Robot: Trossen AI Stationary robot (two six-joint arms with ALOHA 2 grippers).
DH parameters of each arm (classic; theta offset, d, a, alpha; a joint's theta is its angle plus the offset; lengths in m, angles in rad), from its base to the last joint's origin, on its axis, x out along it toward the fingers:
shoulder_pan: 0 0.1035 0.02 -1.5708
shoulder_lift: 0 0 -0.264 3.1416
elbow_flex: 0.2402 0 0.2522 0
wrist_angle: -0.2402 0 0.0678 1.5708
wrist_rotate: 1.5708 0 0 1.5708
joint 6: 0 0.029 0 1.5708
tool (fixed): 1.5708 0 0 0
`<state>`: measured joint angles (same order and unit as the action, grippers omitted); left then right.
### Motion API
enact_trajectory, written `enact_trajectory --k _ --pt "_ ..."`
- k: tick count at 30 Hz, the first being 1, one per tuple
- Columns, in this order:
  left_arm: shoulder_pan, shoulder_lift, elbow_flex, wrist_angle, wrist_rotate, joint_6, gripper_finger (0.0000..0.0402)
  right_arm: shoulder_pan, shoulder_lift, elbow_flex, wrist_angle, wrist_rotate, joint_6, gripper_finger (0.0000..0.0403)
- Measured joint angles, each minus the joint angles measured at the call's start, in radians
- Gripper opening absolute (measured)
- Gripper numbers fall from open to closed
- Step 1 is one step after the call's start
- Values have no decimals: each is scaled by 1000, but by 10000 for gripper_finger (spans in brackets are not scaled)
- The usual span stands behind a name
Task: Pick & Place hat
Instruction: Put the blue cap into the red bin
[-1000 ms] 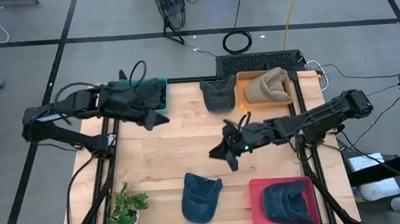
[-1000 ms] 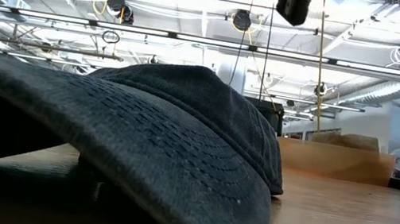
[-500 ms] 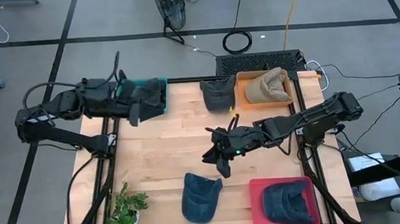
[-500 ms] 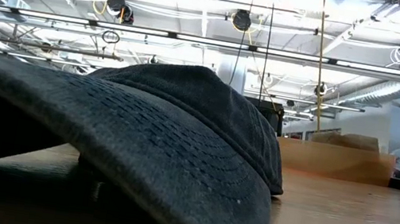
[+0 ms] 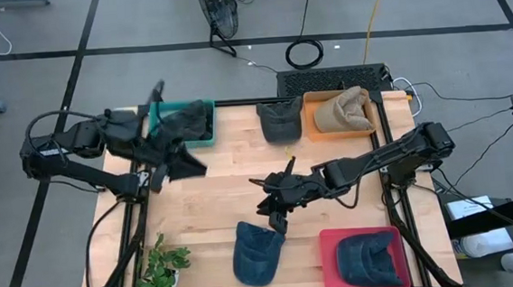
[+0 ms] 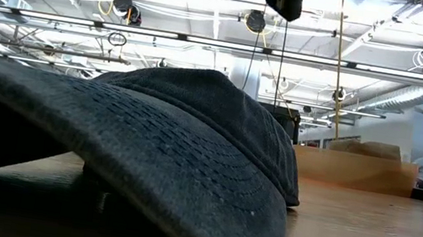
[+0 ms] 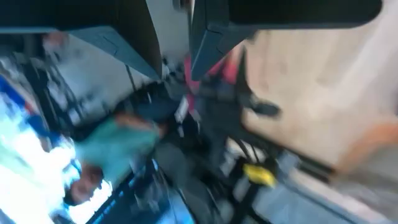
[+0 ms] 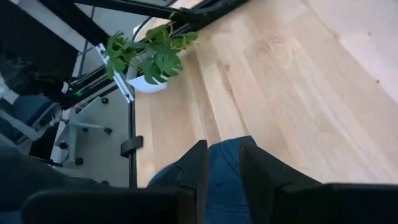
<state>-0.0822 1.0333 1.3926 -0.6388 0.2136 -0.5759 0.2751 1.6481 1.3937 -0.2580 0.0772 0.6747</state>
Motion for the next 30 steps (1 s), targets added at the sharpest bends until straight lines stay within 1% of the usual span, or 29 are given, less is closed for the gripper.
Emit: enact_trajectory --k 3,6,12,15,17,19,21,25,28,30 --pt "-45 0 0 -86 6 25 93 2 20 0 -1 -1 40 70" --pt "-85 -1 0 -158 -2 28 93 27 44 0 0 -10 73 70" --pt "-139 1 0 -183 -15 59 93 67 101 0 -9 -26 92 70" --pt "-158 9 0 -184 -61 66 93 67 103 0 17 -29 91 71" --pt "-169 14 0 -194 -110 58 93 67 103 0 42 -52 69 75" --pt "-171 15 0 -201 -162 58 93 78 103 0 29 -48 43 83" --pt "-171 16 0 -204 -206 49 93 86 111 0 14 -21 20 95" --pt "-170 16 0 -203 -290 11 93 87 147 0 39 -3 -13 129" --pt "-170 18 0 -204 -319 -24 93 86 180 0 71 -8 -51 156" --pt "-170 24 0 -204 -316 -33 93 89 200 0 87 -52 -82 171"
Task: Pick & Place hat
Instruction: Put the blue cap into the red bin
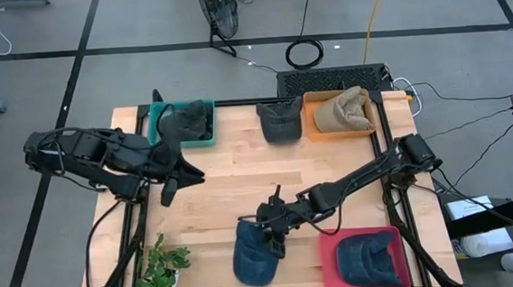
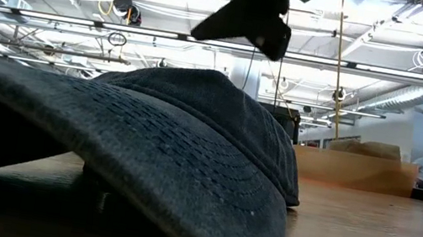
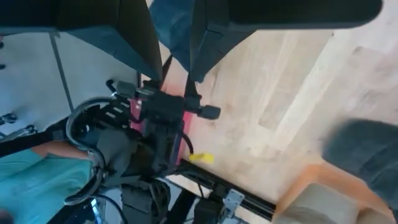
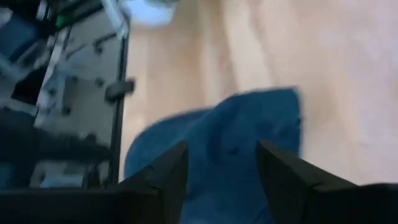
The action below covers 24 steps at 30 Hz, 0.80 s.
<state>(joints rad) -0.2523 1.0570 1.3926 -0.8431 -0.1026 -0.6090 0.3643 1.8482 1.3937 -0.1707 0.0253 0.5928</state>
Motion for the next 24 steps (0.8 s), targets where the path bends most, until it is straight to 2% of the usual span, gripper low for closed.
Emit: enact_trajectory --k 5,11,20,24 --pt "-15 15 0 -17 15 -31 93 11 41 0 7 -105 -47 189" --pt "-35 33 0 -41 9 -83 93 27 81 0 5 -160 -71 183" --pt "-65 38 0 -51 -3 -108 93 30 99 -2 -55 -154 -107 163" --pt "-73 38 0 -51 -3 -116 93 30 98 -15 -54 -104 -124 151"
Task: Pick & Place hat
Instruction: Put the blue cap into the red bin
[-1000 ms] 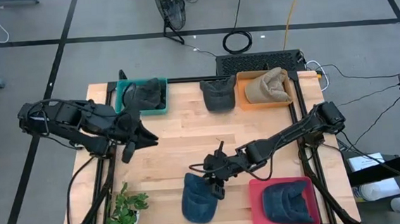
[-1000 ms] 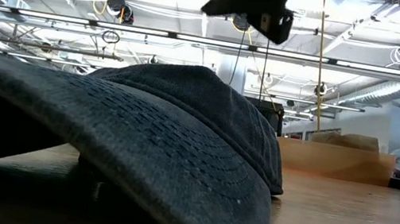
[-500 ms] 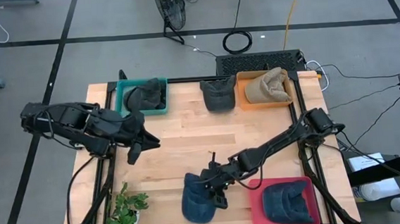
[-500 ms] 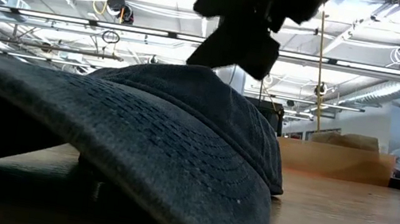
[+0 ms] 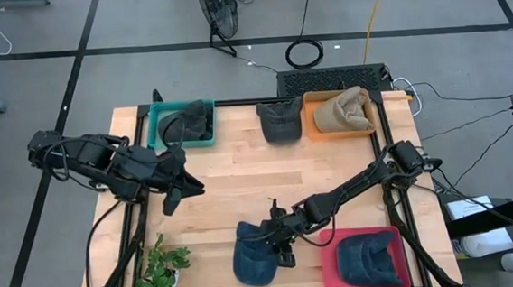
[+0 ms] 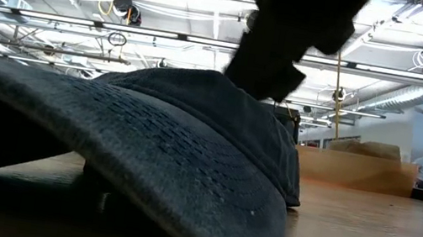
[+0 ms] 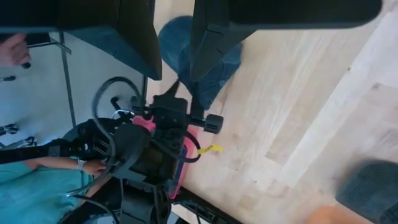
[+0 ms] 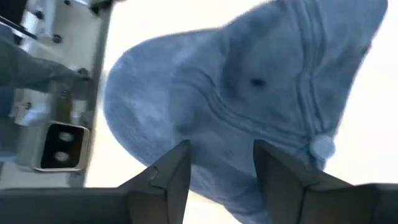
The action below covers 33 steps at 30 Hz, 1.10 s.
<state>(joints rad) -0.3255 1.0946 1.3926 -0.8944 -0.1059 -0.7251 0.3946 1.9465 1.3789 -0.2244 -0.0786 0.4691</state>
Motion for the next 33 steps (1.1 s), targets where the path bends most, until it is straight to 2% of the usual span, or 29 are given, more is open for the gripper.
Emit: enact_trajectory --k 7,11,19,23,28,33 --pt "-5 0 0 -1 0 -15 93 -1 1 -51 -3 -6 31 132" --pt "-17 0 0 0 0 -15 93 0 0 -56 -75 -26 66 117" --pt "-18 0 0 -2 -1 -6 93 -29 -26 -56 -299 23 292 40" --pt "-18 -1 0 -6 0 -3 93 -57 -72 -58 -370 60 348 20" --pt "-18 -1 0 -9 -1 -2 93 -85 -178 -58 -412 173 343 38" --pt "-18 -1 0 -23 -14 2 93 -110 -234 -58 -340 187 331 94"
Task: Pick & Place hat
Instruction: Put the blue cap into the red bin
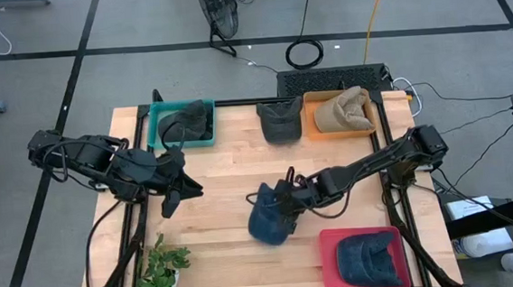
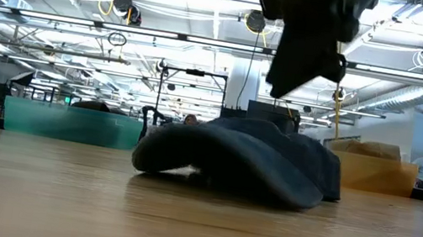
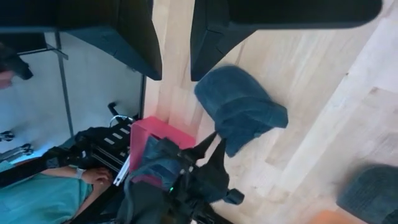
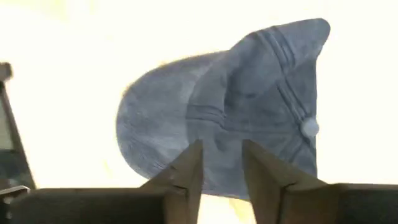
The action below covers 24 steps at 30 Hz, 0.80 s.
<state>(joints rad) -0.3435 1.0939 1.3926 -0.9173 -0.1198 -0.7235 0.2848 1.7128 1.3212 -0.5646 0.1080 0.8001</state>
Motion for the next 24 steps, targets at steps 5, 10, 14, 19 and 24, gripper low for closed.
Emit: enact_trajectory --k 5,10,14,19,24 --pt "-1 0 0 -7 -19 -2 93 -11 23 0 63 -1 -22 152" --pt "-8 0 0 -11 -22 -4 93 -26 88 1 185 -4 -75 180" --pt "-15 0 0 -16 -22 -4 93 -53 145 1 171 -47 -40 179" --pt "-30 0 0 -16 -22 -5 93 -76 162 1 175 -109 -2 162" --pt "-37 0 0 -21 -21 -5 93 -79 163 1 194 -129 -9 137"
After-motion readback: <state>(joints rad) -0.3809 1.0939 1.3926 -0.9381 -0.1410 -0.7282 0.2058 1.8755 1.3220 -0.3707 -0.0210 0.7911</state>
